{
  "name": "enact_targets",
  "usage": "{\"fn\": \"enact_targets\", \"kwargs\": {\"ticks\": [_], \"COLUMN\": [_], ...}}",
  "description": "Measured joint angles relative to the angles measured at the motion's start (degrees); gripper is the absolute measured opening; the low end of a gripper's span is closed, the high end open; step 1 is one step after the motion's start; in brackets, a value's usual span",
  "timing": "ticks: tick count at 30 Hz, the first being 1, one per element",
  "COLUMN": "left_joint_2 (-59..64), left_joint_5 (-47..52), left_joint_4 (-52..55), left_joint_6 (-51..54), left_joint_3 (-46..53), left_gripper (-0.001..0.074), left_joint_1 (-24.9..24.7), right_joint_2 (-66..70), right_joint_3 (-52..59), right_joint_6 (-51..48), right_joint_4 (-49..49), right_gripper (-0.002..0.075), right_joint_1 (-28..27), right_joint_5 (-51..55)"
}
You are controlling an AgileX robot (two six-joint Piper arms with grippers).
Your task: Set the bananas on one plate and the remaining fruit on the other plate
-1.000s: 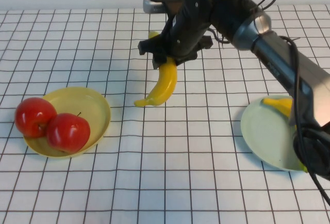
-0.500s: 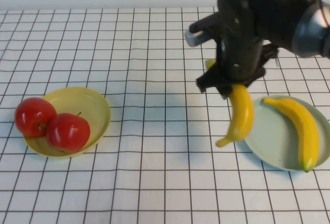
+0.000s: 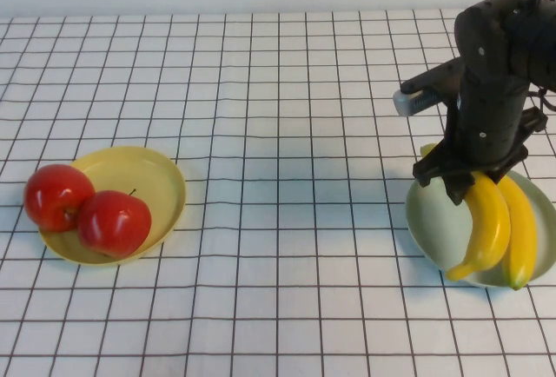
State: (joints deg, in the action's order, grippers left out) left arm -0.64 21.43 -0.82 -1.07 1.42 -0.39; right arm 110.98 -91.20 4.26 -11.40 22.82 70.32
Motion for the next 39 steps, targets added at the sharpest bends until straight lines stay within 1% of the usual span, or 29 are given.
{"fn": "enact_targets", "kwargs": {"ticks": [5,9,11,15,17,19,21,23,24,26,30,33,35,39], "left_joint_2": [0.00,0.00,0.00,0.00,0.00,0.00,0.00,0.00,0.00,0.00,0.00,0.00,0.00,0.00], "left_joint_5": [0.00,0.00,0.00,0.00,0.00,0.00,0.00,0.00,0.00,0.00,0.00,0.00,0.00,0.00], "left_joint_4": [0.00,0.00,0.00,0.00,0.00,0.00,0.00,0.00,0.00,0.00,0.00,0.00,0.00,0.00], "left_joint_6": [0.00,0.00,0.00,0.00,0.00,0.00,0.00,0.00,0.00,0.00,0.00,0.00,0.00,0.00], "left_joint_3": [0.00,0.00,0.00,0.00,0.00,0.00,0.00,0.00,0.00,0.00,0.00,0.00,0.00,0.00], "left_gripper": [-0.0004,-0.0004,-0.0004,-0.0004,-0.0004,-0.0004,-0.0004,-0.0004,-0.0004,-0.0004,-0.0004,-0.0004,-0.0004,-0.0004], "left_joint_1": [0.00,0.00,0.00,0.00,0.00,0.00,0.00,0.00,0.00,0.00,0.00,0.00,0.00,0.00], "right_joint_2": [3.05,4.24,4.35,2.78,0.36,-3.07,-8.62,-14.99,-18.93,-27.47,-44.39,-56.92,-64.78,-80.78], "right_joint_3": [0.00,0.00,0.00,0.00,0.00,0.46,2.66,7.52,10.98,18.60,36.45,47.06,52.53,59.14], "right_joint_6": [-2.17,-2.79,-2.88,-2.88,-2.88,-2.88,-2.88,-2.88,-2.88,-2.88,-2.88,-2.88,-2.88,0.00], "right_joint_4": [2.44,2.70,2.70,3.08,3.29,3.83,5.10,5.98,6.58,7.53,8.91,9.24,9.24,4.82], "right_gripper": [0.0340,0.0405,0.0421,0.0419,0.0383,0.0319,0.0218,0.0101,0.0062,0.0020,-0.0008,-0.0012,-0.0013,-0.0014], "right_joint_1": [-1.27,-1.50,-1.50,-1.76,-2.10,-2.04,-2.04,-2.04,-2.04,-2.04,-2.04,-2.04,-2.04,-2.04], "right_joint_5": [-0.48,-0.93,-0.93,-0.93,-0.93,-1.01,-3.43,-8.84,-12.38,-19.80,-35.86,-44.92,-48.44,-48.09]}}
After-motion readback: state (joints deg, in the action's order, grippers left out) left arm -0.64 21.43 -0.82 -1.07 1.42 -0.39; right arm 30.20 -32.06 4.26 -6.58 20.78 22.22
